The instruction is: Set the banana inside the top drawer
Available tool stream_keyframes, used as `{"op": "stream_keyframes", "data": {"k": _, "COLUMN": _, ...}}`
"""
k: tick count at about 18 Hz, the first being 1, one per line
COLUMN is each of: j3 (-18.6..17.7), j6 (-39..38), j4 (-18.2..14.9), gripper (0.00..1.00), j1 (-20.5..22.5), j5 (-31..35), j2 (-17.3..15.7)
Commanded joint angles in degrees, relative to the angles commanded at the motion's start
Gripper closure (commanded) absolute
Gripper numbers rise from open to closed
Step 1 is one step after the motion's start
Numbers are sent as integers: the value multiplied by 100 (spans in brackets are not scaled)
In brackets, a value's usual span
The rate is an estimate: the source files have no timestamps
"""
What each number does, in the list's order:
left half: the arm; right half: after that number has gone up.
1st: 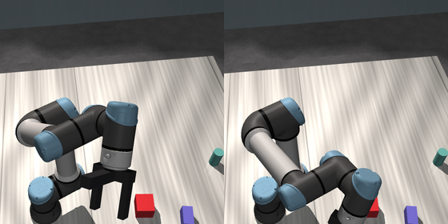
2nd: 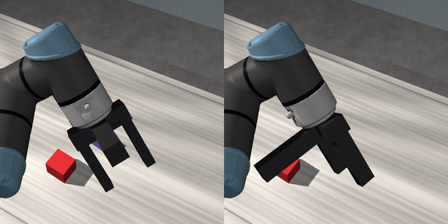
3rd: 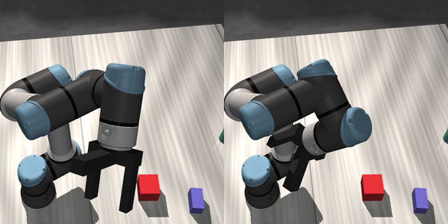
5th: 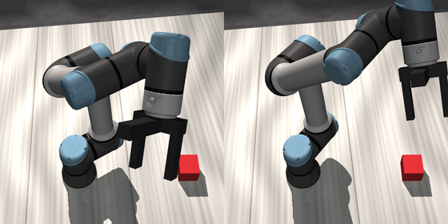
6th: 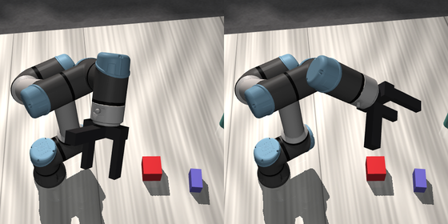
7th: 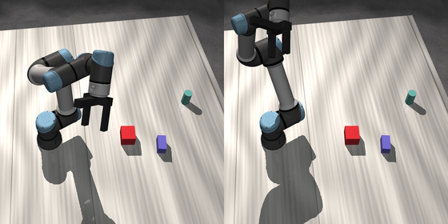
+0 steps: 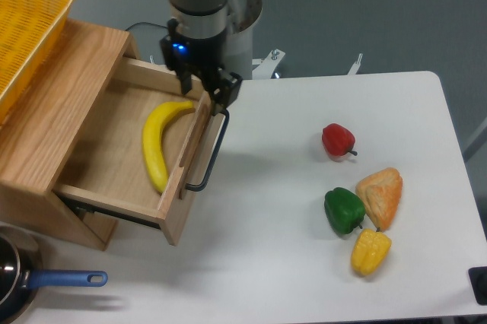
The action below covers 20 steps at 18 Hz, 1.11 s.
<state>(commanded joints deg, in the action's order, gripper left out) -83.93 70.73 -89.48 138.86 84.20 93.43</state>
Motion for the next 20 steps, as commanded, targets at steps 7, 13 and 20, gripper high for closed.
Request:
{"op": "stream_keyframes", "data": {"k": 7, "j3": -44, "j6": 1258, "j4": 53, "gripper": 25, "j1": 606, "j5": 298, "j2": 0}}
{"op": "stream_keyframes", "data": {"k": 13, "j3": -114, "j6": 1558, "j4": 150, "gripper": 8, "j1": 774, "j5": 545, "j2": 9}}
{"op": "stream_keyframes", "data": {"k": 20, "j3": -141, "j6": 1620, "j4": 588, "gripper": 0, "j1": 748, "j5": 528, "j2": 53}}
